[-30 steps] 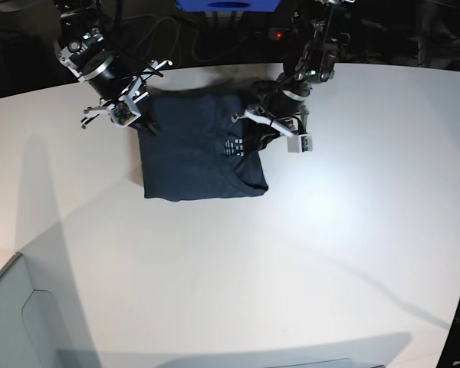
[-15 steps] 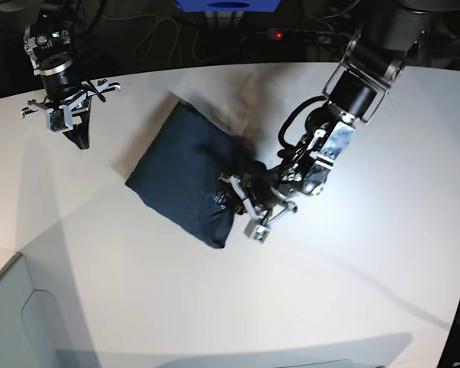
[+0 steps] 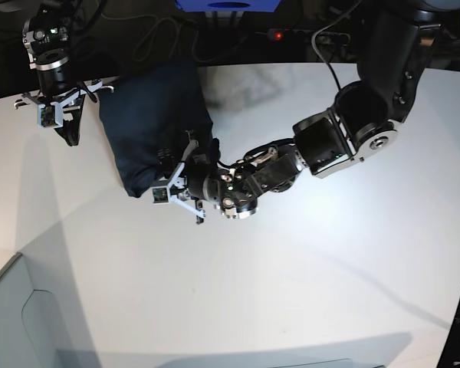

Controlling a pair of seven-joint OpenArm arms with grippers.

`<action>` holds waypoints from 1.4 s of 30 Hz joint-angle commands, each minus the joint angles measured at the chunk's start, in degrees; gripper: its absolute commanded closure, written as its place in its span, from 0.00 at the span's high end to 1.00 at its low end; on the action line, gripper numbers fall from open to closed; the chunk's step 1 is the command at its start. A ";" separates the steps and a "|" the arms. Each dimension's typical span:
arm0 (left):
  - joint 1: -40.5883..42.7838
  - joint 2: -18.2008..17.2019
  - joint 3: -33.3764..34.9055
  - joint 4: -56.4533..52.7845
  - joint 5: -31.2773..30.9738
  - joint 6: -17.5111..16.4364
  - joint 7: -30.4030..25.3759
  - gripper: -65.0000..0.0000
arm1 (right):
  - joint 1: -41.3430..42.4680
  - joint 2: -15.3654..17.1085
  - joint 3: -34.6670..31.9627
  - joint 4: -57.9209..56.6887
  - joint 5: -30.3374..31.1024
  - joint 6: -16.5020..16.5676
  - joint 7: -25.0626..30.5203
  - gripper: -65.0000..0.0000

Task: Fold the T-shirt properly
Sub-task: 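Push the folded shirt across the table with the left gripper, then release the shirt and lift the left gripper away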

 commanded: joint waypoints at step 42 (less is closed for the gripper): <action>1.30 -7.31 -18.97 19.29 16.77 -1.52 5.51 0.42 | -2.84 0.32 -1.69 1.03 0.53 -0.16 1.58 0.01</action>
